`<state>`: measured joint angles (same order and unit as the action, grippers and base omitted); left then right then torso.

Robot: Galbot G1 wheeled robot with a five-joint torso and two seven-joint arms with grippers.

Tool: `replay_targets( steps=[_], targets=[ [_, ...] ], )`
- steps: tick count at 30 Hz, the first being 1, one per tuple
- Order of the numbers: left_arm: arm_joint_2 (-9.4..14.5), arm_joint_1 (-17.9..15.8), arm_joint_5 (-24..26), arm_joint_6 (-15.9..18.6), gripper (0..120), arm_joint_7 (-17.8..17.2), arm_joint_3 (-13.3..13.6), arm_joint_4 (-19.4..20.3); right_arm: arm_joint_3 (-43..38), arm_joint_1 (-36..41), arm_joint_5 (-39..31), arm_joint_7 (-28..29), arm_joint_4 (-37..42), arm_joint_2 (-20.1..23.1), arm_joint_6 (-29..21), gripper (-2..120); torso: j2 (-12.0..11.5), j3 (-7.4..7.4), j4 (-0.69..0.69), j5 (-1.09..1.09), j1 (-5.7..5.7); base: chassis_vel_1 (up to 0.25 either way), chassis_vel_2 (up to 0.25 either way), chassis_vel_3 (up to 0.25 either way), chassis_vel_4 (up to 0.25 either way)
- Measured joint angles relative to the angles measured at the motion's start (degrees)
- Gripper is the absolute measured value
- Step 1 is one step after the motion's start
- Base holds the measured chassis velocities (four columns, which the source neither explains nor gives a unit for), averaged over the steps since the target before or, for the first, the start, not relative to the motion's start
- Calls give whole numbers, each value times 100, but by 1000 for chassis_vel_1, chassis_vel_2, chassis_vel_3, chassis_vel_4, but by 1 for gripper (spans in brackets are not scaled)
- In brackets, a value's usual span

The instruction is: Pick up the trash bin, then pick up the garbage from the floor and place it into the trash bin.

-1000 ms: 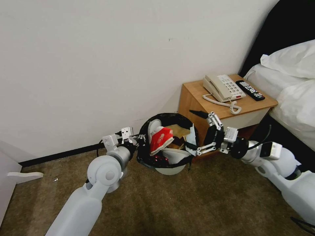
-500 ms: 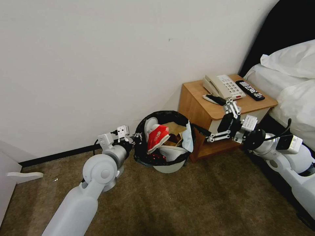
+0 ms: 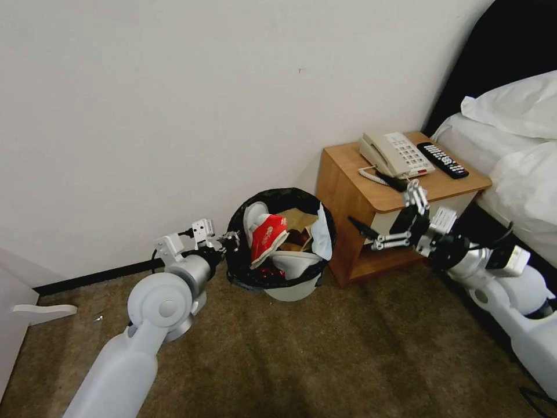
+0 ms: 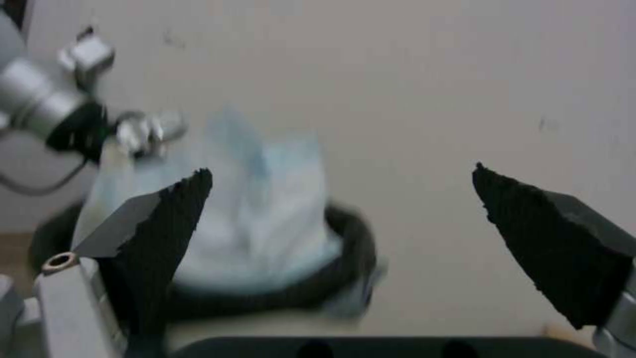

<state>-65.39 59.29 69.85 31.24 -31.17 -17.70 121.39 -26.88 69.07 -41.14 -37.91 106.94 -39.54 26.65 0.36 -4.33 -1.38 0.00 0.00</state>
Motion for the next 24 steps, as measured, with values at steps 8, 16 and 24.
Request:
replay_targets(
  steps=[8,16,24],
  targets=[
    [21,42,52,2,4,-24,-93,82,-32,496,313,114,-311,-24,7,100,0,0,0,0,0,0,0,0,0],
    [56,53,54,6,4,-33,-157,150,-18,919,690,169,-994,-241,173,100,0,0,0,0,0,0,0,0,0],
    [68,64,41,8,4,-28,-181,182,17,979,949,774,-1900,-637,162,100,0,0,1,0,0,0,0,0,0]
  ],
)
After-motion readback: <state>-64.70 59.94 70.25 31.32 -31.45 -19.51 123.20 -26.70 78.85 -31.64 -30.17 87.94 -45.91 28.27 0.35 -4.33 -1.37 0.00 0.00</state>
